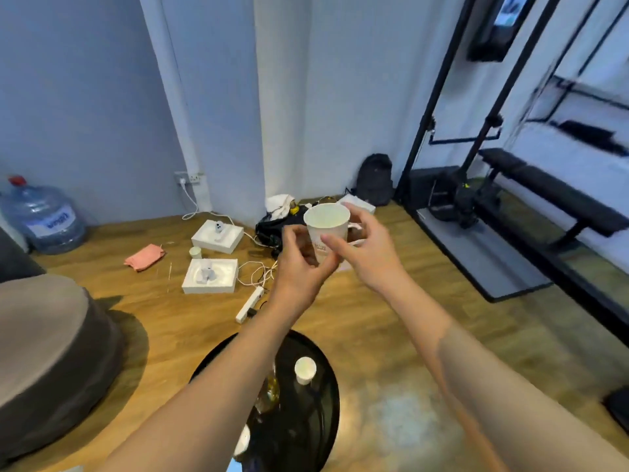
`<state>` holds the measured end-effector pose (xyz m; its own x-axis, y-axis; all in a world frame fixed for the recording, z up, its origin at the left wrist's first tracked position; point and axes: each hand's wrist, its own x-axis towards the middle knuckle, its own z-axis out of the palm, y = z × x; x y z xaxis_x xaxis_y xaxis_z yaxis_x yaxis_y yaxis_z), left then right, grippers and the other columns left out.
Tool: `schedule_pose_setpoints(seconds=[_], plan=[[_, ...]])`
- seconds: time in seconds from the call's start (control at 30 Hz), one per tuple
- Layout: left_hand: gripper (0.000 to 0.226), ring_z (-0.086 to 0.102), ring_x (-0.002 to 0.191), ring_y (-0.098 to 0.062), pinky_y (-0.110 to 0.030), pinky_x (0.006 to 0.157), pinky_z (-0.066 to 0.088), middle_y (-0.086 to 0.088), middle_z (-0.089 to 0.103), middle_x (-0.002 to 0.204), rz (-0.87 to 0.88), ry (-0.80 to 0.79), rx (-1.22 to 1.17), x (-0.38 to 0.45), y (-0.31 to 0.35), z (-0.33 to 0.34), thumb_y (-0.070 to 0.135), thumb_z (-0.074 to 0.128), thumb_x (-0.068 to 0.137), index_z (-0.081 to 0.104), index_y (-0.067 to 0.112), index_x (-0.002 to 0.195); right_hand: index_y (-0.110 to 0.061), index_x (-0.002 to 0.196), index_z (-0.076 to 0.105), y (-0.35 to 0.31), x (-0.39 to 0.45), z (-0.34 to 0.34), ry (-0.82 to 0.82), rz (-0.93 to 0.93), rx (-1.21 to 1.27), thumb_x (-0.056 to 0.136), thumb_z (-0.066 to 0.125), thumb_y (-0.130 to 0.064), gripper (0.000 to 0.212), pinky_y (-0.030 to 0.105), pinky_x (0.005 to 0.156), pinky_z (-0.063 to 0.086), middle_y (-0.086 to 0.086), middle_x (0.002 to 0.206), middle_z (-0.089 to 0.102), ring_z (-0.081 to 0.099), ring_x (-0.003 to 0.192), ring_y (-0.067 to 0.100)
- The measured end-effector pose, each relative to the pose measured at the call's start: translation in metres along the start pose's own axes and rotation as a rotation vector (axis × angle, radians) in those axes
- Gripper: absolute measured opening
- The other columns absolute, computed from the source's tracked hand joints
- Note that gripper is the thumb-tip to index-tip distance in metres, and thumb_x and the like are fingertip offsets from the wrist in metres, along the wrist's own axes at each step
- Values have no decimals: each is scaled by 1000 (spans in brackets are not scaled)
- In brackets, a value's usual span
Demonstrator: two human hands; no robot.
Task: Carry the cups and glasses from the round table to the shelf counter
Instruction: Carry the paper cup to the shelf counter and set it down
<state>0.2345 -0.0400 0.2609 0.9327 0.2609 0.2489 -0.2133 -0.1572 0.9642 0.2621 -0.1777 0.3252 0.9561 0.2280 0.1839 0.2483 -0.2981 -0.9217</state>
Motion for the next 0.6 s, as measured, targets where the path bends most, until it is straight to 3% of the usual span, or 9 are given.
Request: schedule_pose_setpoints(seconds=[0.1, 0.2, 0.3, 0.37, 0.47, 0.6], plan=[[44, 74, 91, -4, -27, 73, 62, 8, 76, 101, 129, -12, -15, 18, 80, 4, 62, 77, 78, 42, 54, 103, -16, 137, 56, -69, 4, -40, 68, -125, -9, 84, 82, -26, 60, 27, 90, 53, -2, 125, 63, 60, 107, 10], [37, 77, 87, -5, -28, 71, 63, 14, 78, 98, 190, -59, -68, 28, 143, 8, 61, 72, 87, 45, 46, 108, -18, 140, 53, -121, 6, -71, 78, -196, -43, 88, 77, -34, 60, 18, 84, 54, -5, 124, 62, 62, 107, 9], [23, 71, 65, -10, -35, 59, 60, -1, 74, 90, 153, -136, -178, 38, 187, 13, 38, 58, 105, 46, 25, 119, -21, 141, 50, -158, 4, -93, 93, -210, 0, 93, 71, -32, 54, 26, 76, 61, -13, 112, 60, 67, 91, 10], [18, 65, 60, -13, -38, 59, 57, -10, 66, 96, 107, -162, -207, 39, 212, 14, 31, 42, 112, 45, 17, 124, -22, 141, 50, -176, 3, -104, 97, -207, 19, 95, 69, -31, 50, 34, 76, 61, -9, 111, 62, 67, 91, 14], [24, 59, 68, -20, -40, 63, 56, -17, 60, 104, 111, -193, -217, 36, 237, 16, 33, 32, 115, 47, 17, 125, -25, 141, 48, -192, -3, -116, 111, -228, -3, 95, 68, -36, 51, 31, 74, 61, -6, 115, 64, 68, 96, 15], [24, 57, 71, -19, -38, 62, 56, -14, 60, 104, 186, -267, -218, 29, 253, 18, 42, 33, 112, 50, 26, 119, -22, 139, 49, -201, -9, -126, 113, -197, 47, 95, 67, -40, 51, 29, 75, 61, -5, 113, 66, 70, 95, 14]])
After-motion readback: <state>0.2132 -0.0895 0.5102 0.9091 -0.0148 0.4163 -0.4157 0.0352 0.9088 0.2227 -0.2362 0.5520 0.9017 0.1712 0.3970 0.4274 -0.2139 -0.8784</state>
